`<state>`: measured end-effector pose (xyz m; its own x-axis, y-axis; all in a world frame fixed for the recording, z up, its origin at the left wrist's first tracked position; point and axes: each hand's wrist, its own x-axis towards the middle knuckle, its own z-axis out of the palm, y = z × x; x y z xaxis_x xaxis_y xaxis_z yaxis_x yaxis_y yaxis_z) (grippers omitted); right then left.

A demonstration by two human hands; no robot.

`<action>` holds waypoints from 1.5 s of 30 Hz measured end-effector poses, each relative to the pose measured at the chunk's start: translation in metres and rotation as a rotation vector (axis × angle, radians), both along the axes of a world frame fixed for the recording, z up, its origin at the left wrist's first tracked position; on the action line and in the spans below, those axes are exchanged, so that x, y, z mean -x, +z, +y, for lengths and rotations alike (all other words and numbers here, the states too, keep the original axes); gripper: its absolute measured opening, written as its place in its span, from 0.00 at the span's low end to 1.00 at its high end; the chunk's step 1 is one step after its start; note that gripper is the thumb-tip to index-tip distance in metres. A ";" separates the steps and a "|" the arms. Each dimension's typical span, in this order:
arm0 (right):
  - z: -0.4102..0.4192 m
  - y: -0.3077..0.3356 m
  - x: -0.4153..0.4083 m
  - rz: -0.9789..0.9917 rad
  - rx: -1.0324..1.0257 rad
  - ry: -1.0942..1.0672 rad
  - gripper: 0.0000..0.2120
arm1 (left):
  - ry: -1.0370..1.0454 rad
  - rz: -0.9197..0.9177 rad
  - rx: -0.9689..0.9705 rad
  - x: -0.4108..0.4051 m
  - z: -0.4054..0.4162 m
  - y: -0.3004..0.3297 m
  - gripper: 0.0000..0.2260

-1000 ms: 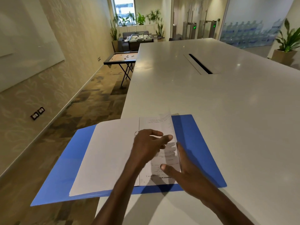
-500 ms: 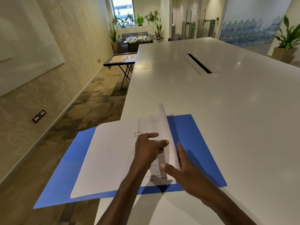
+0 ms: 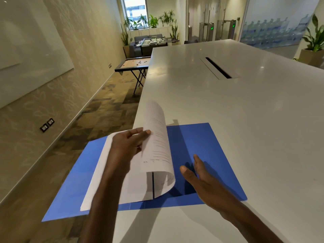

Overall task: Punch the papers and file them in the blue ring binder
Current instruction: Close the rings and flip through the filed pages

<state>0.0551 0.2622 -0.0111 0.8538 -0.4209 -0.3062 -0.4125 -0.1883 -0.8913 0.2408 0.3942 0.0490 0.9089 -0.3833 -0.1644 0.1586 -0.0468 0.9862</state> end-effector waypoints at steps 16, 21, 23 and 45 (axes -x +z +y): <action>-0.001 -0.006 0.005 0.047 0.121 0.053 0.37 | 0.211 -0.053 -0.371 -0.059 0.135 -0.041 0.01; -0.001 -0.008 0.007 0.064 0.217 0.120 0.39 | 0.271 -0.019 -0.468 -0.071 0.145 -0.062 0.03; 0.000 -0.007 0.008 0.069 0.238 0.130 0.40 | 0.269 -0.011 -0.531 -0.074 0.145 -0.069 0.06; 0.004 -0.003 0.007 0.084 0.312 0.164 0.41 | -0.070 -0.140 -1.095 -0.041 0.087 -0.071 0.51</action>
